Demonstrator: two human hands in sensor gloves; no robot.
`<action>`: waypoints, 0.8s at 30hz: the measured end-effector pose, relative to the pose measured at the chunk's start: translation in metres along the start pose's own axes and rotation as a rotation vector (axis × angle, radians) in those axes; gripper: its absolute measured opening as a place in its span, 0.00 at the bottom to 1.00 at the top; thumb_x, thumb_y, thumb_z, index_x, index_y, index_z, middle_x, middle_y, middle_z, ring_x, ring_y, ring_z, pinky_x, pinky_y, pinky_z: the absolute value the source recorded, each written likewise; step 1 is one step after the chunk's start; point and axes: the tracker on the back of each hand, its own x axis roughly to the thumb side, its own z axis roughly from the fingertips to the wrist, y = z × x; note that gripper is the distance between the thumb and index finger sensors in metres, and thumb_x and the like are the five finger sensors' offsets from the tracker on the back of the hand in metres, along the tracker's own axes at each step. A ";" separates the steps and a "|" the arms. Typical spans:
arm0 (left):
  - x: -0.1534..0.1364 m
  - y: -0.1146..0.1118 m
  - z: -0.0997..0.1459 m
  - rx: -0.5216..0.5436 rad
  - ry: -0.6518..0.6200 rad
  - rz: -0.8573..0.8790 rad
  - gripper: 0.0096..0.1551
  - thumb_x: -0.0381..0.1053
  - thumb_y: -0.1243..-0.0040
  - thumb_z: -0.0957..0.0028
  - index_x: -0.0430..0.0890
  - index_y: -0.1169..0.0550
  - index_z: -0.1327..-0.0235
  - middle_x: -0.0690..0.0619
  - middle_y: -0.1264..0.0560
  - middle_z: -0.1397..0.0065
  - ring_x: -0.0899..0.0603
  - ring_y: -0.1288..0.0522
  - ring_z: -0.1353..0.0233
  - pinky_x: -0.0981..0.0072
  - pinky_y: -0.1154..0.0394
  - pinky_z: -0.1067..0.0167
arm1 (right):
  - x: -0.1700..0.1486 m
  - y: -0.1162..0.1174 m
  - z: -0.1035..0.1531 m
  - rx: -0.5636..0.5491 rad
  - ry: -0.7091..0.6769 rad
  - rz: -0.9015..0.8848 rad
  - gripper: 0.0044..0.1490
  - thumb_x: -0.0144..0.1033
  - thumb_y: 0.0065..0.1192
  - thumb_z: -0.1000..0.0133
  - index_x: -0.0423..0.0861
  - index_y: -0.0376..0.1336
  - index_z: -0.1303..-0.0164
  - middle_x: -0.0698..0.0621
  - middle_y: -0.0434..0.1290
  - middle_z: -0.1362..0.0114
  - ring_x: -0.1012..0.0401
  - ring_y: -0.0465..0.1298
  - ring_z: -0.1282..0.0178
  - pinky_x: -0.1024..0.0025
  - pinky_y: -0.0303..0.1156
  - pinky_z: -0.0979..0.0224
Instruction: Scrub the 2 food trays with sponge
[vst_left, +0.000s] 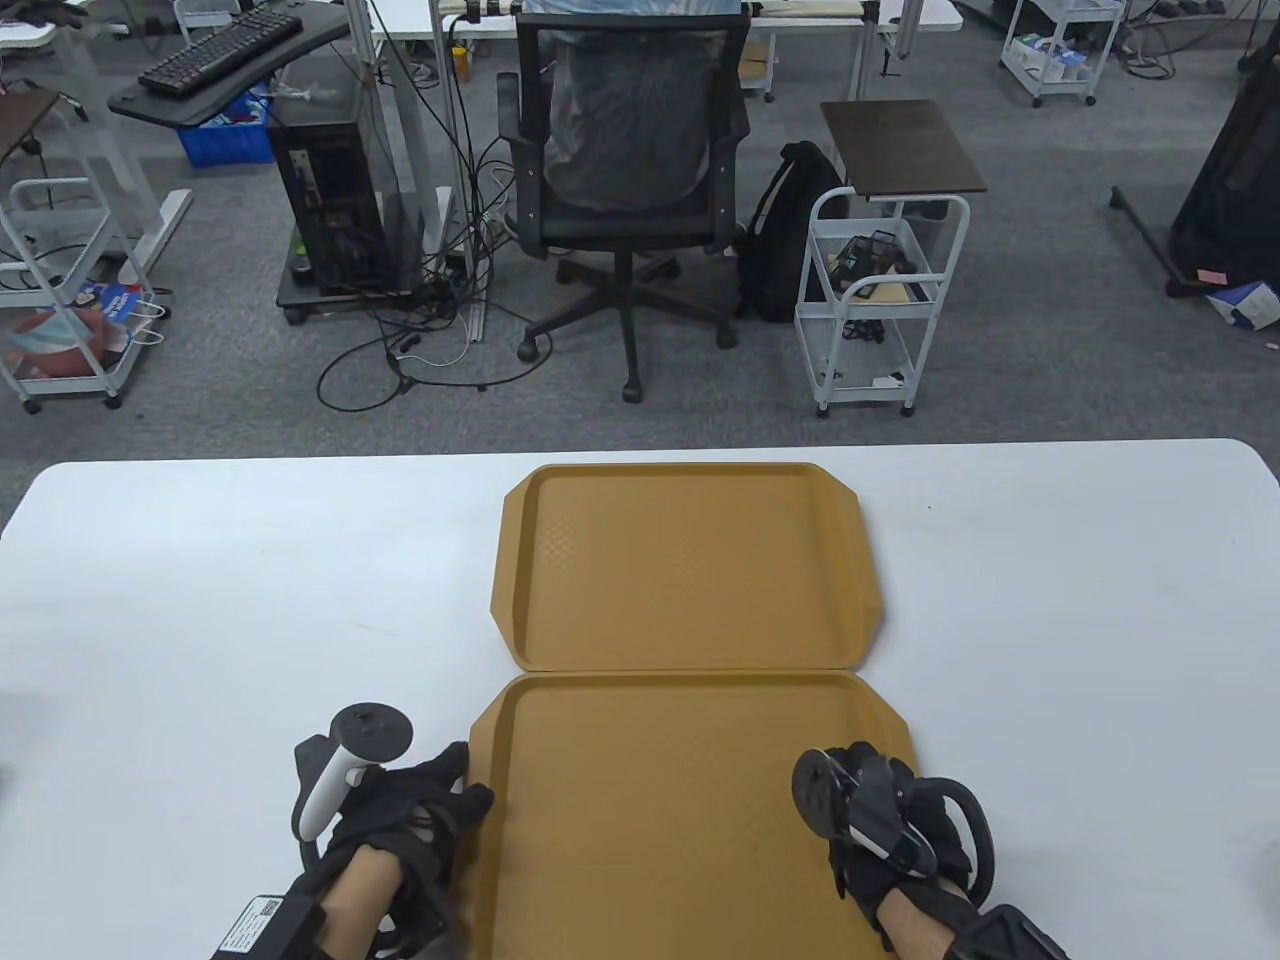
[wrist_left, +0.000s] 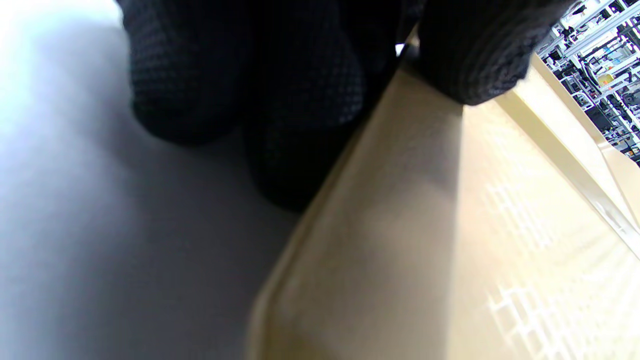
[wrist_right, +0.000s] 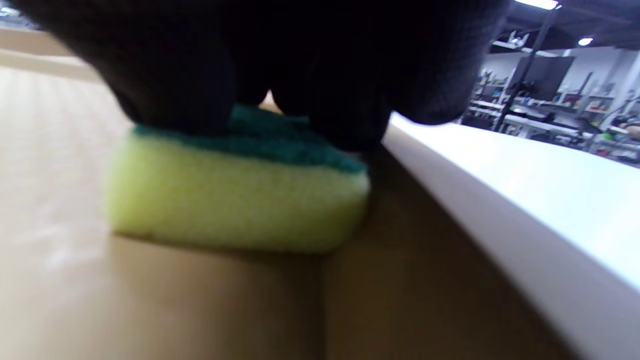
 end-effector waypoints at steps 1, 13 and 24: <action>0.000 0.000 0.000 0.000 0.000 -0.001 0.42 0.63 0.37 0.50 0.61 0.37 0.22 0.57 0.13 0.53 0.49 0.07 0.63 0.60 0.12 0.60 | 0.000 0.000 -0.005 -0.006 0.015 -0.004 0.38 0.46 0.76 0.51 0.51 0.66 0.29 0.45 0.69 0.23 0.50 0.79 0.39 0.52 0.78 0.34; 0.000 0.000 0.000 -0.002 -0.001 -0.003 0.42 0.63 0.37 0.50 0.61 0.38 0.22 0.58 0.13 0.53 0.49 0.07 0.63 0.60 0.12 0.60 | 0.041 -0.010 -0.031 0.078 0.030 -0.205 0.37 0.45 0.75 0.50 0.48 0.67 0.30 0.42 0.68 0.23 0.47 0.79 0.40 0.52 0.79 0.36; 0.001 0.000 -0.001 -0.003 -0.001 -0.006 0.42 0.63 0.37 0.50 0.61 0.38 0.22 0.58 0.13 0.53 0.50 0.07 0.63 0.60 0.12 0.60 | 0.141 -0.023 -0.041 0.084 -0.096 -0.273 0.37 0.46 0.75 0.50 0.48 0.67 0.30 0.42 0.67 0.22 0.47 0.78 0.41 0.53 0.78 0.37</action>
